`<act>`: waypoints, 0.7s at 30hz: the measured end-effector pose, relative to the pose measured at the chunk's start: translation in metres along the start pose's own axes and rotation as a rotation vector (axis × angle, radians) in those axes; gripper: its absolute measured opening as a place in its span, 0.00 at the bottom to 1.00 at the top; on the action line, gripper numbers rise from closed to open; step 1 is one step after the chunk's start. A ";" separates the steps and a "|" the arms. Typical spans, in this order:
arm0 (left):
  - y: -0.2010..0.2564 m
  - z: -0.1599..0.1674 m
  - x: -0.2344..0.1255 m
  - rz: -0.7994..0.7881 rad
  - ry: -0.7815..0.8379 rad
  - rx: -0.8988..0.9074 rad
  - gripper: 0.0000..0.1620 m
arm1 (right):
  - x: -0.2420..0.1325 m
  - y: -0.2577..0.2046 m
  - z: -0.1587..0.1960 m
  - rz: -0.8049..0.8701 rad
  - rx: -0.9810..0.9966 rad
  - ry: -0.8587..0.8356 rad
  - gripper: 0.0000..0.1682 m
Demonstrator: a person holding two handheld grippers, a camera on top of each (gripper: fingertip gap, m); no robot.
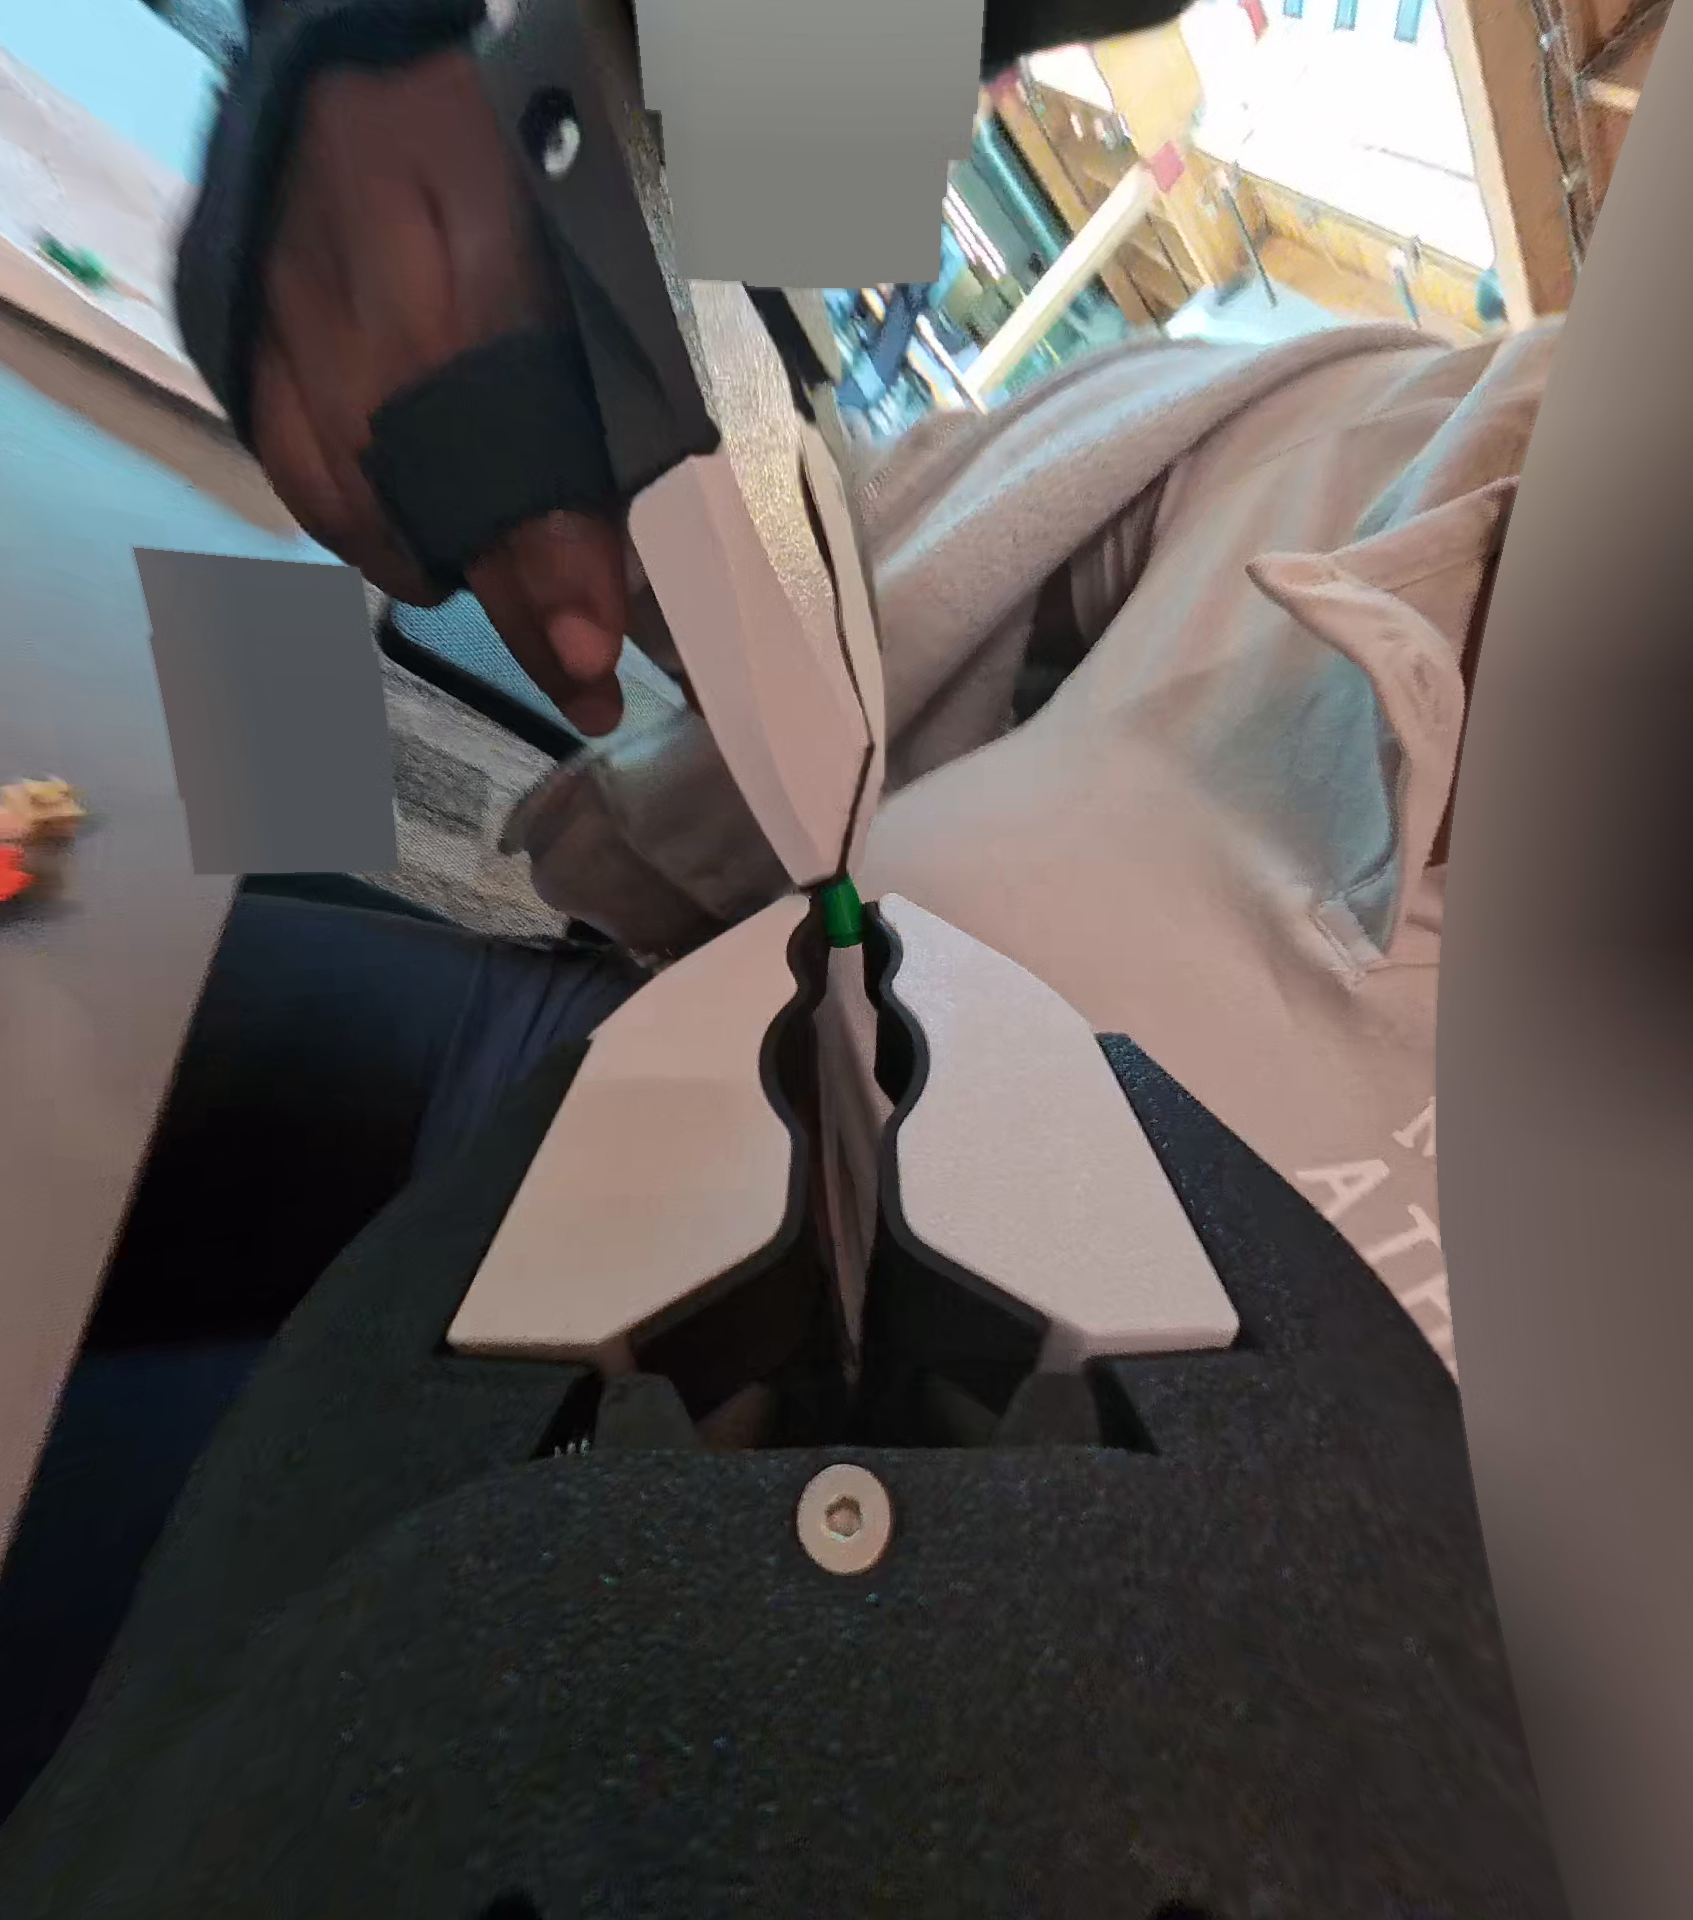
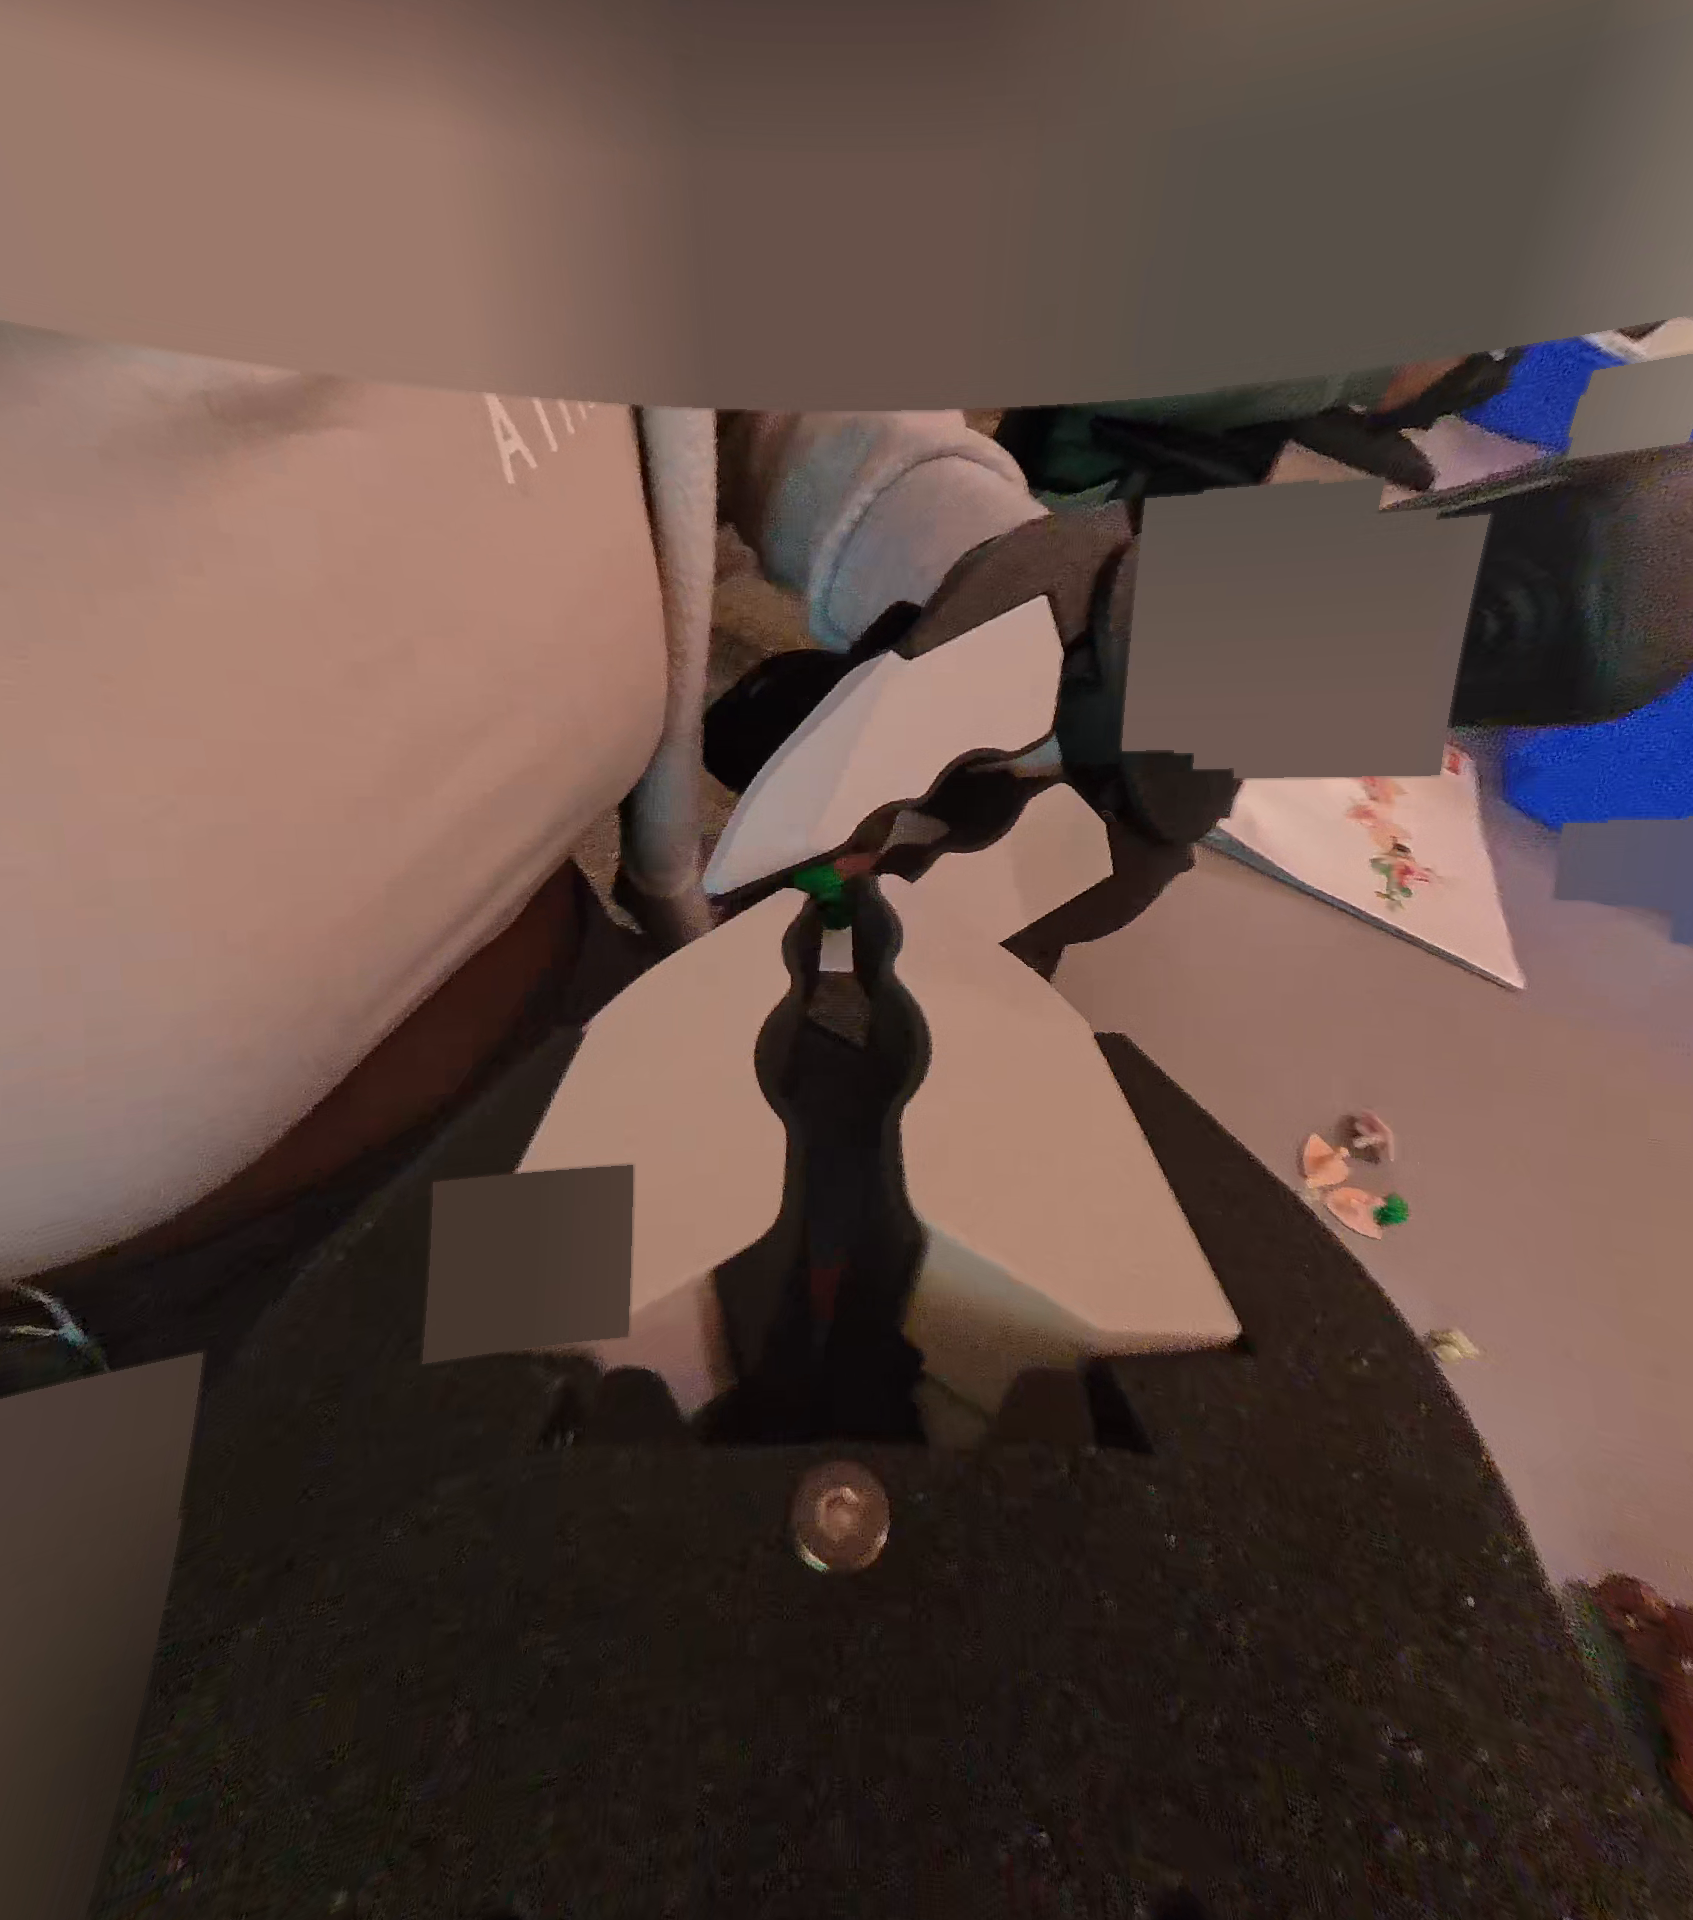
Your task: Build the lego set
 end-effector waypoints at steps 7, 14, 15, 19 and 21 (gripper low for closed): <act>-0.017 -0.014 -0.013 -0.317 0.096 0.217 0.03 | -0.003 0.030 0.008 0.430 0.170 0.090 0.00; -0.023 -0.014 -0.038 -0.475 0.108 0.312 0.03 | -0.058 0.079 0.023 0.849 0.301 0.178 0.00; -0.029 -0.020 -0.067 -0.622 0.071 0.370 0.03 | -0.057 0.079 0.034 0.873 0.282 0.078 0.00; -0.052 -0.045 -0.165 -1.159 -0.121 0.491 0.04 | -0.072 0.087 0.045 1.016 0.277 0.055 0.05; -0.067 -0.054 -0.193 -1.283 -0.205 0.479 0.04 | -0.072 0.085 0.047 1.011 0.373 0.121 0.05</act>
Point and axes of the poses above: each gripper's, where its closed fingertips meet, x out along the fingers, z out of its underside, y = z × x across the jaws, the point moved 1 cm from there along -x, back along the fingers, and after that the axes turned 13 degrees about z, right-handed, at the moved point
